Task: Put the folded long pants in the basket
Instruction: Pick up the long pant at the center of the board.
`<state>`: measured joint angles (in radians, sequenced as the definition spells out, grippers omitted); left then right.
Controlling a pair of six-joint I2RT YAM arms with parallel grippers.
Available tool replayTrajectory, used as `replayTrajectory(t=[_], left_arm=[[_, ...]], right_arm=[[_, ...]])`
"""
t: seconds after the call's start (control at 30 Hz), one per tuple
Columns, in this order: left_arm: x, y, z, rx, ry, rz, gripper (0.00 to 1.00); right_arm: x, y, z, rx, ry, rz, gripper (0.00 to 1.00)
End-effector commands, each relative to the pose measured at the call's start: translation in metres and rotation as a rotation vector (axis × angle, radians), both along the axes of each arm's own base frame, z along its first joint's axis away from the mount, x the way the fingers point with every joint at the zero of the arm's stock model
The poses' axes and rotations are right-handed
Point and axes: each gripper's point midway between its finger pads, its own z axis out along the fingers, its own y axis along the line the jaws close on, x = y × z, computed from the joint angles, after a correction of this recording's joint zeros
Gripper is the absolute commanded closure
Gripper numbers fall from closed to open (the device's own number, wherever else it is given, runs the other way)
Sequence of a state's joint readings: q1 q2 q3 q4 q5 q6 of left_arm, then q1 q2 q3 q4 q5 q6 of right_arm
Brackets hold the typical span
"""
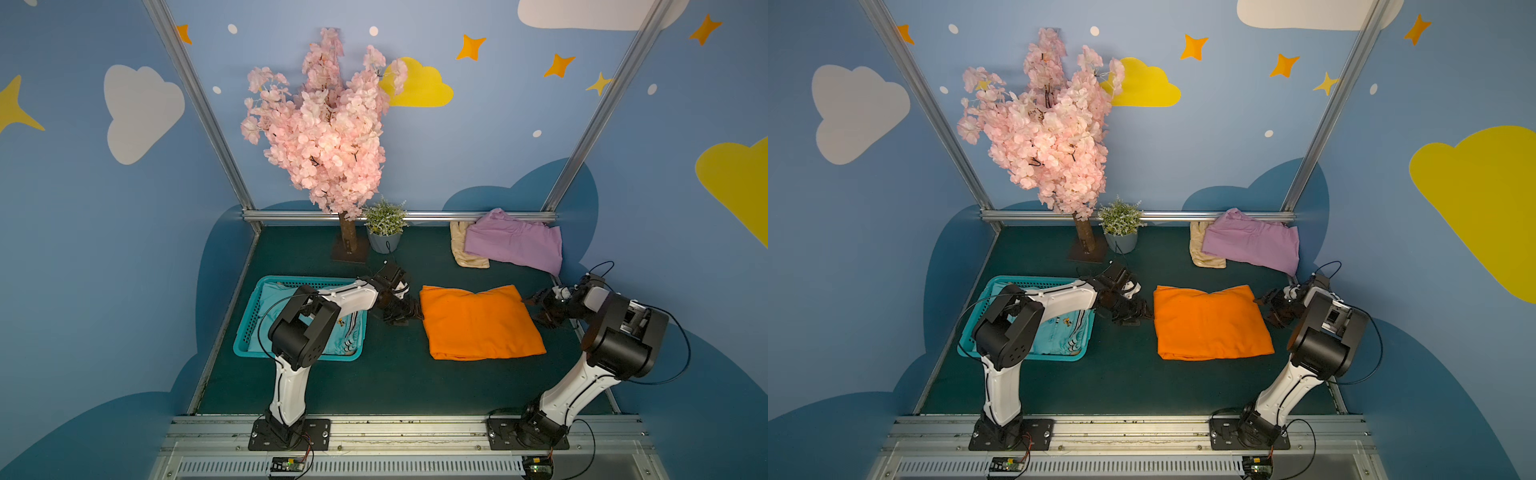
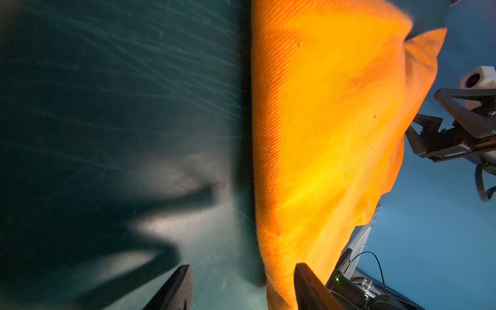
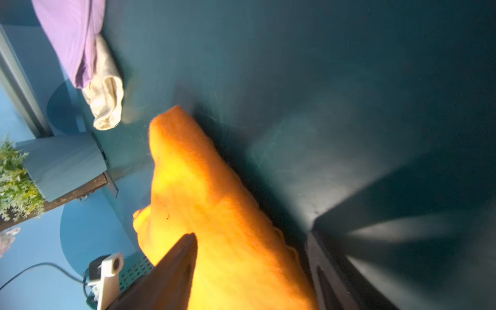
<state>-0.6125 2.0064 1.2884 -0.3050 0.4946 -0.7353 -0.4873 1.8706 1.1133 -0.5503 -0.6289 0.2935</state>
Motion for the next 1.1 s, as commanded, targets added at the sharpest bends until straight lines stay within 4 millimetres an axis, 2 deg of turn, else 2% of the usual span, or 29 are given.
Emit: replayTrajectory(t=[0.0, 0.13, 0.27, 0.4, 0.5, 0.57, 0.63, 0.7, 0.87, 1.07], left_arm=[[0.008, -0.01, -0.001, -0.053, 0.004, 0.002, 0.37], [0.013, -0.016, -0.01, -0.065, 0.02, 0.015, 0.37], [0.015, -0.023, -0.015, -0.098, 0.037, 0.022, 0.37], [0.008, -0.034, -0.023, -0.108, 0.06, 0.005, 0.4], [0.004, -0.034, -0.024, -0.103, 0.057, -0.006, 0.53], [0.006, -0.027, -0.023, -0.072, 0.045, -0.01, 0.69], [0.011, -0.01, -0.021, -0.006, 0.027, -0.004, 0.87], [0.017, 0.009, -0.02, 0.035, 0.022, 0.012, 0.95], [0.031, 0.048, -0.023, 0.101, 0.016, 0.045, 0.97], [0.033, 0.061, -0.033, 0.128, 0.044, 0.042, 0.98]], right_arm=[[-0.01, 0.034, -0.012, 0.073, 0.05, 0.085, 0.34], [-0.011, 0.047, -0.019, 0.07, 0.073, 0.125, 0.34], [-0.013, 0.048, -0.021, 0.072, 0.079, 0.127, 0.34], [-0.013, 0.05, -0.018, 0.077, 0.074, 0.125, 0.35], [-0.013, 0.052, -0.016, 0.089, 0.068, 0.123, 0.36], [-0.012, 0.054, -0.014, 0.091, 0.058, 0.126, 0.36], [-0.011, 0.055, -0.011, 0.098, 0.048, 0.127, 0.36], [-0.01, 0.057, -0.008, 0.107, 0.042, 0.13, 0.35], [-0.015, 0.071, -0.012, 0.115, 0.06, 0.175, 0.34], [-0.028, 0.098, -0.022, 0.105, 0.11, 0.262, 0.34]])
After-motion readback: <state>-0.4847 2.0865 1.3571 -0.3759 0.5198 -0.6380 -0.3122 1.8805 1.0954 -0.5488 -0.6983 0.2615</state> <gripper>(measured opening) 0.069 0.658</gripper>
